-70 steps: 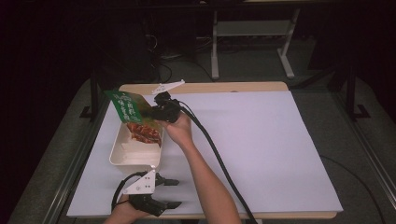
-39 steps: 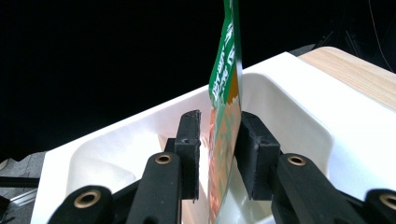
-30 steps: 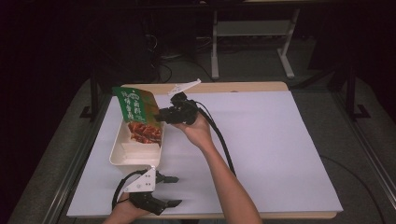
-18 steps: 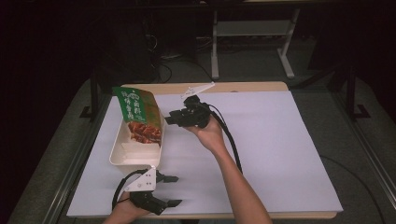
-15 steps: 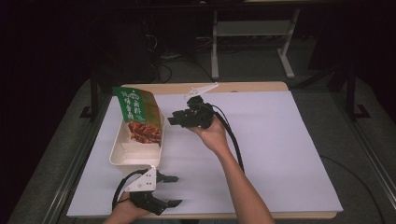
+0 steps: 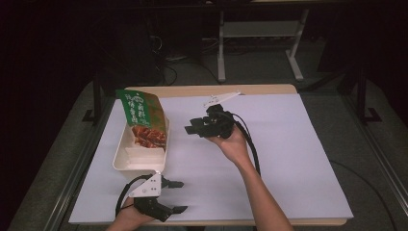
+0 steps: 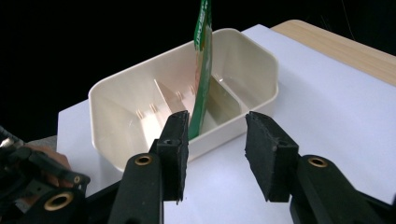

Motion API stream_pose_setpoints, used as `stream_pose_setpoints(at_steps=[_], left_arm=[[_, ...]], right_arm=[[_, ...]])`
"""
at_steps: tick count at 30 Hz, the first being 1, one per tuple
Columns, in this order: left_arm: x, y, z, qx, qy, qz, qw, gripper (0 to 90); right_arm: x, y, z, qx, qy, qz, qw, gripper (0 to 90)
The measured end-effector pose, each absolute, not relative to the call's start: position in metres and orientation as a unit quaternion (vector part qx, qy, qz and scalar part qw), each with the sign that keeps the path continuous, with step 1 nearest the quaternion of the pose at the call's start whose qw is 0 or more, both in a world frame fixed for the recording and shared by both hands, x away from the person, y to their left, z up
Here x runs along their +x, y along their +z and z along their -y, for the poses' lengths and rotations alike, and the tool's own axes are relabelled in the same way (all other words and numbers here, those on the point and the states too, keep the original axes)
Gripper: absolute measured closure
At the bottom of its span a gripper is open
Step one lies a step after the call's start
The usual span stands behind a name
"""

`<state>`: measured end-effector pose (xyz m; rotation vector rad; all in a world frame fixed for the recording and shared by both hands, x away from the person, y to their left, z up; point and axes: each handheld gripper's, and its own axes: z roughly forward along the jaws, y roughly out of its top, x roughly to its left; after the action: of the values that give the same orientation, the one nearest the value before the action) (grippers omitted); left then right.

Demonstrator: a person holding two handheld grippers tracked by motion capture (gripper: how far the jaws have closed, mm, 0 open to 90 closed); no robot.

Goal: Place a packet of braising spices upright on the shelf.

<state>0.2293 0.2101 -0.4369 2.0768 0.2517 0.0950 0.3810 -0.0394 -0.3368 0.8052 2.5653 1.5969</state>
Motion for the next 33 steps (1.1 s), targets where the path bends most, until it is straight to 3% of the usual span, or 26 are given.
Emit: stream_pose_setpoints(at_steps=[33], left_arm=[[0.231, -0.437, -0.211, 0.856, 0.042, -0.113, 0.502, 24.9]], right_arm=[[0.349, -0.359, 0.095, 0.293, 0.508, -0.81, 0.003, 40.9]])
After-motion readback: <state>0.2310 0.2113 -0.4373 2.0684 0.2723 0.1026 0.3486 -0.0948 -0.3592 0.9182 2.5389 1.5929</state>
